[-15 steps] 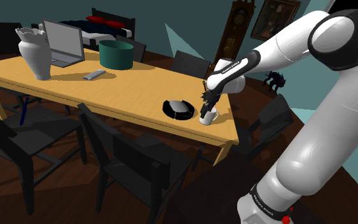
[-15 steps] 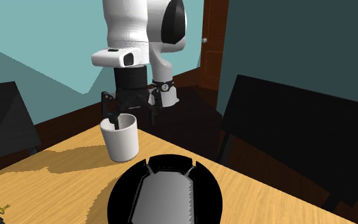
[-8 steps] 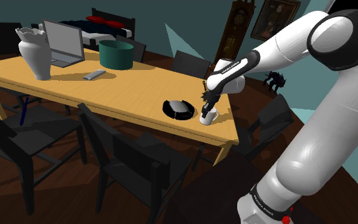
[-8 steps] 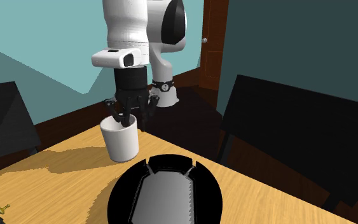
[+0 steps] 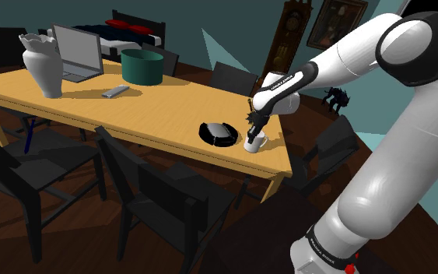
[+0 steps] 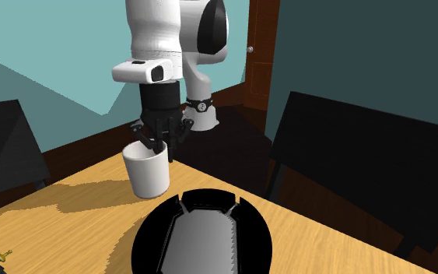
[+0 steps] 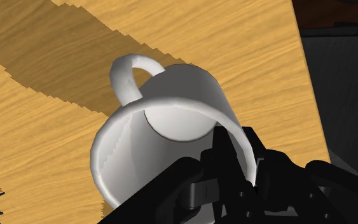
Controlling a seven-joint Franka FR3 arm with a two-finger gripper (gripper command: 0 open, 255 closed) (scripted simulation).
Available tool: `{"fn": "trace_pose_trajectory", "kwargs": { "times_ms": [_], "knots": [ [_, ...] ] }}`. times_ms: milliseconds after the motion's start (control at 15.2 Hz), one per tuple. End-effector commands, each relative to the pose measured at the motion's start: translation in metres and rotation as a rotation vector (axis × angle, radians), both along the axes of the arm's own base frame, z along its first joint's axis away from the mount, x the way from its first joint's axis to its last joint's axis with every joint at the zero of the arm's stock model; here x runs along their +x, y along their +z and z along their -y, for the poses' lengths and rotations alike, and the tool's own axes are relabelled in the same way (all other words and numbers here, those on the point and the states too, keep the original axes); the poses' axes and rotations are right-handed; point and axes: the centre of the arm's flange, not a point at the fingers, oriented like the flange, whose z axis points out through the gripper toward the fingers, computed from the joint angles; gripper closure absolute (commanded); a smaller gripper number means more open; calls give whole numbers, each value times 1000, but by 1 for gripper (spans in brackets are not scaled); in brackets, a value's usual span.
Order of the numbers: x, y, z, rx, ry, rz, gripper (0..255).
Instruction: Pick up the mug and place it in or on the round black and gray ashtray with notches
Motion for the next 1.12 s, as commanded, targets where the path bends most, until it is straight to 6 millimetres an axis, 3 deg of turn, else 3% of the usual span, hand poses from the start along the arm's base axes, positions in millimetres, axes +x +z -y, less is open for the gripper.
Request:
{"fn": "trace_pose_trajectory", "kwargs": {
  "times_ms": [0, 1056],
  "knots": [
    [0, 5, 0, 0, 0, 0, 255],
    [0, 90, 0, 0, 0, 0, 255]
  ]
}}
